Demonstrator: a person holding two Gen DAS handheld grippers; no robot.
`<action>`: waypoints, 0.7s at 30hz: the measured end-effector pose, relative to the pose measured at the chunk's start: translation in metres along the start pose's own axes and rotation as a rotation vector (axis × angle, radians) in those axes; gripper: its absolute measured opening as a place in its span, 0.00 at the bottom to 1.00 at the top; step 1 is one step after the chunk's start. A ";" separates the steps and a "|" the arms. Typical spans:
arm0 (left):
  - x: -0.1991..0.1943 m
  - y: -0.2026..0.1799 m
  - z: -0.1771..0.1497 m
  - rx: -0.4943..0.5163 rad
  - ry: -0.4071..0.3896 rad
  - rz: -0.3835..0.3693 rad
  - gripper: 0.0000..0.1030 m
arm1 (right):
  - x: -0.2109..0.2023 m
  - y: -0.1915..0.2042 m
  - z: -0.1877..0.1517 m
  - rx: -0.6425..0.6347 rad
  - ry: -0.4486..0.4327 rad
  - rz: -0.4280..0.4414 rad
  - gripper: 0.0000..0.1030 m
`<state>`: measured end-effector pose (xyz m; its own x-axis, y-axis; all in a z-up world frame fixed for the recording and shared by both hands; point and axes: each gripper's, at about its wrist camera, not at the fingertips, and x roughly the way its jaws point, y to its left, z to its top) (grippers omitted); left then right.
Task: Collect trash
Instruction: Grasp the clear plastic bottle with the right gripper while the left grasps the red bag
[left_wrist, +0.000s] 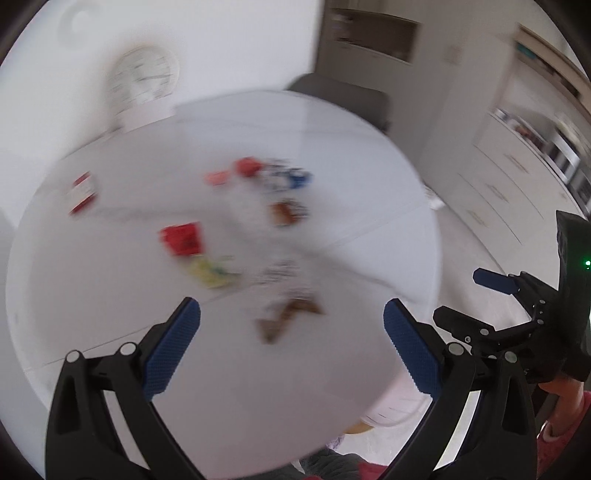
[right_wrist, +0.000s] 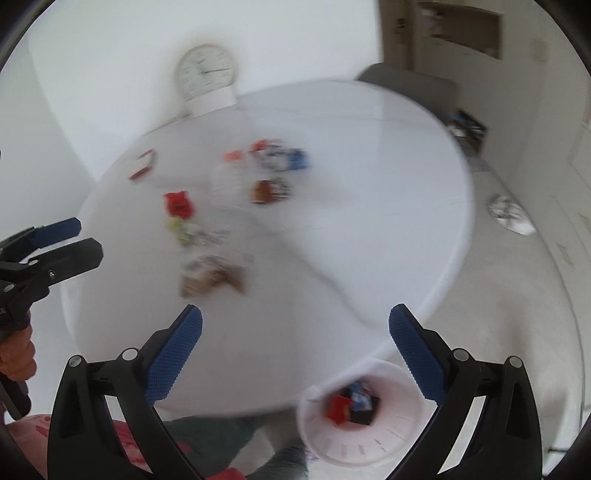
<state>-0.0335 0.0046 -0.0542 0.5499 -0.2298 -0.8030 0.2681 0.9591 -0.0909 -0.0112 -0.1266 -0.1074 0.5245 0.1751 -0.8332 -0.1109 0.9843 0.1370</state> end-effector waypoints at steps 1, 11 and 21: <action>0.002 0.018 0.003 -0.024 0.002 0.018 0.92 | 0.009 0.009 0.009 -0.013 0.005 0.004 0.97; 0.072 0.129 0.029 -0.128 0.092 0.077 0.92 | 0.149 0.071 0.117 -0.061 0.131 -0.038 0.97; 0.158 0.163 0.057 -0.154 0.191 0.058 0.92 | 0.240 0.083 0.133 -0.096 0.302 -0.137 0.65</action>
<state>0.1423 0.1156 -0.1625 0.3974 -0.1525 -0.9049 0.1089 0.9870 -0.1185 0.2181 -0.0003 -0.2245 0.2679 0.0132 -0.9634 -0.1436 0.9893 -0.0264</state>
